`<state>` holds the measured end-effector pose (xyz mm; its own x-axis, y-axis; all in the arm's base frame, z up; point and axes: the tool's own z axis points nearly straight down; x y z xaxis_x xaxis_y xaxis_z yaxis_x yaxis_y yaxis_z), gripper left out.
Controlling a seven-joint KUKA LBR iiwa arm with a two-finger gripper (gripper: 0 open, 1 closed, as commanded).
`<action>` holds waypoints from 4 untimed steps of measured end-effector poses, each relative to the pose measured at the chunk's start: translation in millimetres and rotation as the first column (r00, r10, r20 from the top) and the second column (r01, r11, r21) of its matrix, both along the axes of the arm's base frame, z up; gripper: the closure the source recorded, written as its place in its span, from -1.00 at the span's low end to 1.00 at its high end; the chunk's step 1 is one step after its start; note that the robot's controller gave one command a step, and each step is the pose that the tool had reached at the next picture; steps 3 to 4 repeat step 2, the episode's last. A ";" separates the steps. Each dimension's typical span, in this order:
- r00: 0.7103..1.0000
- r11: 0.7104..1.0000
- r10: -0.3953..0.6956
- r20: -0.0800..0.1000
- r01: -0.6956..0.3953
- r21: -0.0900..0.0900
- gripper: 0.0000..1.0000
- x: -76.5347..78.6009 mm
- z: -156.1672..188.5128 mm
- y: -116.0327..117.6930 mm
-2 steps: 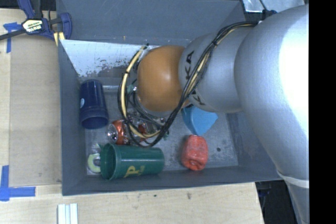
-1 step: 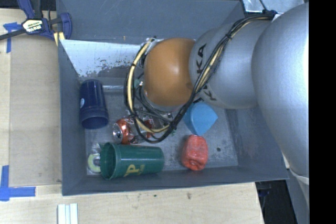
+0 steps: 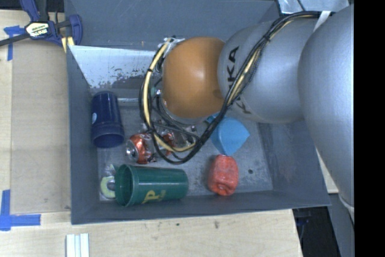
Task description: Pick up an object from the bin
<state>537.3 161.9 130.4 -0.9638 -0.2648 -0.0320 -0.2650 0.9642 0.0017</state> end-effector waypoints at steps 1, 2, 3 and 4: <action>1.000 1.000 -0.012 -0.004 0.012 0.000 1.00 -2.2 30.7 -3.4; 0.999 0.999 -0.038 0.003 0.038 0.002 1.00 5.2 96.3 -3.0; 0.999 0.999 -0.038 0.003 0.038 0.002 1.00 5.2 96.3 -3.0; 0.999 0.999 -0.038 0.003 0.038 0.002 1.00 5.2 96.3 -3.0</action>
Offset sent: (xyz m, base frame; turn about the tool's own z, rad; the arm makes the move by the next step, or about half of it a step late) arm 0.0042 -0.0028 0.0959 0.0374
